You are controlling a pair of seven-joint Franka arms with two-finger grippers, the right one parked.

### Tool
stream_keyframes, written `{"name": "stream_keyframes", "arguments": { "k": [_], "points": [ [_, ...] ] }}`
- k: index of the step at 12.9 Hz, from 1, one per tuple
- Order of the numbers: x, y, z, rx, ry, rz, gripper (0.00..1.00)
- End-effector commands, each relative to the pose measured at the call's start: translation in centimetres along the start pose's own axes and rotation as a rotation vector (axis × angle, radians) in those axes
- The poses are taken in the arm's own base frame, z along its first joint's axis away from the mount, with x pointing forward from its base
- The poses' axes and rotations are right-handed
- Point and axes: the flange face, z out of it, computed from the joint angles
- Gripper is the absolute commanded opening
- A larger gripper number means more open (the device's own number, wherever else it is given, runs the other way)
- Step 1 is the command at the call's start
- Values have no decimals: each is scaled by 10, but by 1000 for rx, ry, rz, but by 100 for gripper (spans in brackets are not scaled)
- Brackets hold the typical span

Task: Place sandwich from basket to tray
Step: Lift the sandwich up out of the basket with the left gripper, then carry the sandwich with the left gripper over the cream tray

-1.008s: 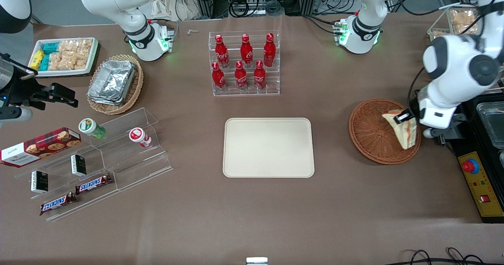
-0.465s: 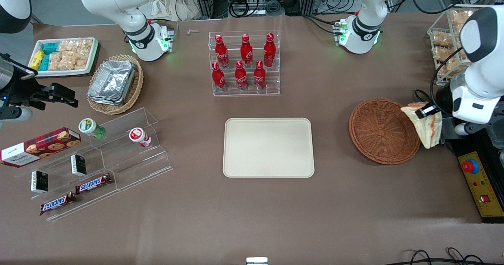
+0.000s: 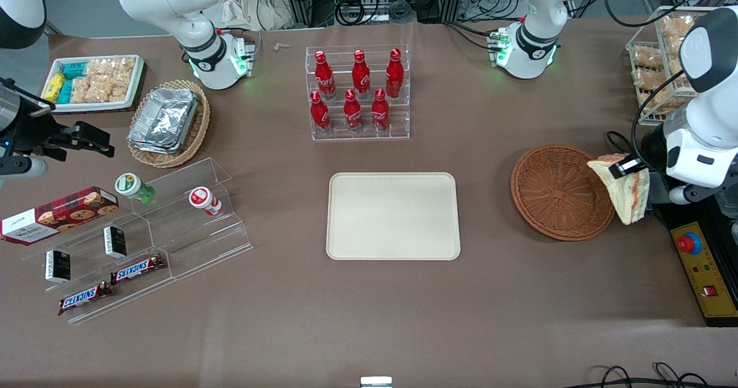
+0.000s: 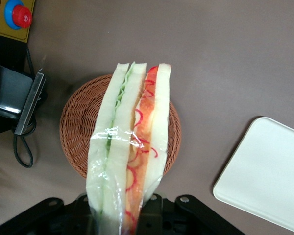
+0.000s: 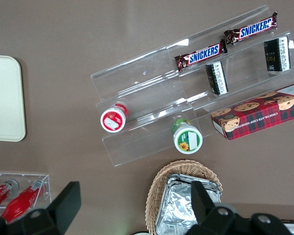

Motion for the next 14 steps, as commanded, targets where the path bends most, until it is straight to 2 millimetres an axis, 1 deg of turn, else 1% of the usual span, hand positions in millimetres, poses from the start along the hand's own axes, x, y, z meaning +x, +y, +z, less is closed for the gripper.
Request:
{"name": "stream_keyframes", "arguments": {
  "k": [1,2,3,4,5,7,8,10,12,14],
  "points": [
    [-3,16,-12,1,3,42,0],
    [-2,19,-11,2,4,51,0],
    [-7,28,-15,-5,9,70,0],
    [-12,37,-15,-10,5,86,0],
    [-22,54,-14,-12,3,118,0],
    [-27,73,-8,-14,2,161,0],
    [-36,89,-4,-12,-1,198,0],
    [-48,110,-1,-12,-5,243,0],
    [-52,135,18,-39,-11,283,0],
    [-63,171,44,-75,-14,333,0]
  ]
}}
